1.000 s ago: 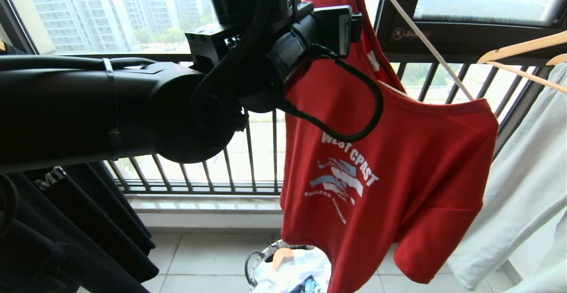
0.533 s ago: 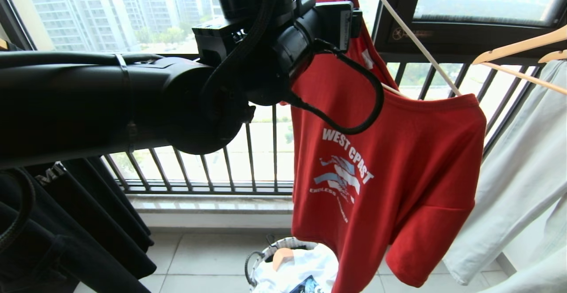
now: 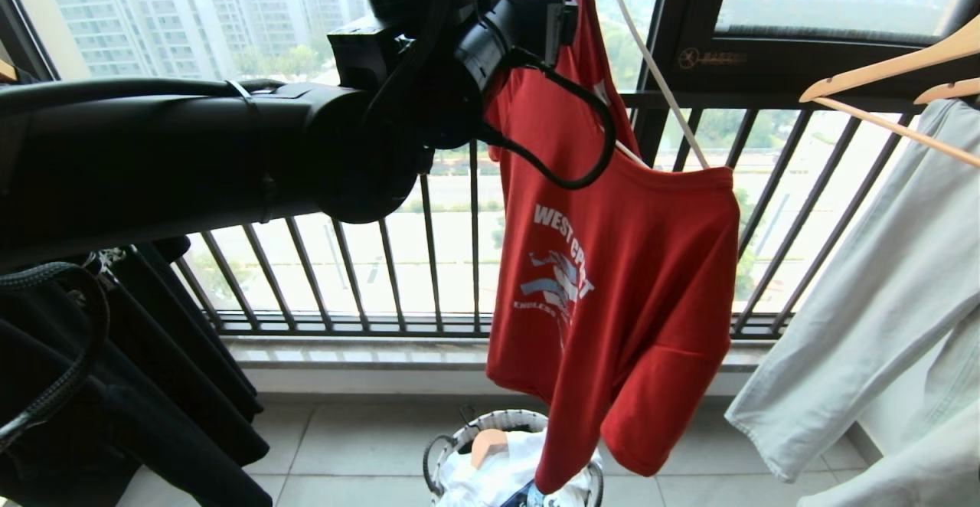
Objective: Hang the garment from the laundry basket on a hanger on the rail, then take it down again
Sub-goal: Take the clothes off the clothes rack
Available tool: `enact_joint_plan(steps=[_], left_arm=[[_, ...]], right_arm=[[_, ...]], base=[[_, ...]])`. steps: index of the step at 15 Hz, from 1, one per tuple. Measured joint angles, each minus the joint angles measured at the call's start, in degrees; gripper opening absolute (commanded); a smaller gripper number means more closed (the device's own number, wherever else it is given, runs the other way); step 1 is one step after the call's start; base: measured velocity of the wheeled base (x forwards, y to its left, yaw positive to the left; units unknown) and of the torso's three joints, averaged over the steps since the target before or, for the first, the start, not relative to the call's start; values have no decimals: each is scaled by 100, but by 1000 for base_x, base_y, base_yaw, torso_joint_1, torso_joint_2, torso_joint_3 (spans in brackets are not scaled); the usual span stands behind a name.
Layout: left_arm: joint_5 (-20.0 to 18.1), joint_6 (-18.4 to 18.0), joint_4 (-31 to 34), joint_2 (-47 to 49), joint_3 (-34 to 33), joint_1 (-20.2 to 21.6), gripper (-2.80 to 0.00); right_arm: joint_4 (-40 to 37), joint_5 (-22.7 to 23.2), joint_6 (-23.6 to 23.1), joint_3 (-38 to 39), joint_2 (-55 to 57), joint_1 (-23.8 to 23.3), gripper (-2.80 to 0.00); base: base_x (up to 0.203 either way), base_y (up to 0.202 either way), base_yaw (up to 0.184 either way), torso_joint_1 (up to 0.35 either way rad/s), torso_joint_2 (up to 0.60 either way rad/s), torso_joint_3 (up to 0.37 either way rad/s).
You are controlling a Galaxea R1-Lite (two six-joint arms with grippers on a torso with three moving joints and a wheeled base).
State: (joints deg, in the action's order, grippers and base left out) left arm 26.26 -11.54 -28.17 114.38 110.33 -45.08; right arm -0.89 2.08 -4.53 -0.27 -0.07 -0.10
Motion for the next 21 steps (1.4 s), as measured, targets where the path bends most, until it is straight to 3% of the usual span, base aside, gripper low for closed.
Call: enact_joint_plan(steps=[1, 2, 21], left_arm=[[-7, -64, 6, 68, 82, 58, 0], [-7, -155, -3, 125, 114, 100, -280], [-22, -94, -16, 81, 155, 287, -280]], right_arm=[[2, 0, 1, 0, 0, 0, -280], [2, 0, 2, 0, 0, 0, -280], [-15, 2, -9, 0, 0, 0, -280]], base=[[0, 0, 0, 0, 0, 0], [0, 0, 0, 0, 0, 0], [0, 0, 0, 0, 0, 0]])
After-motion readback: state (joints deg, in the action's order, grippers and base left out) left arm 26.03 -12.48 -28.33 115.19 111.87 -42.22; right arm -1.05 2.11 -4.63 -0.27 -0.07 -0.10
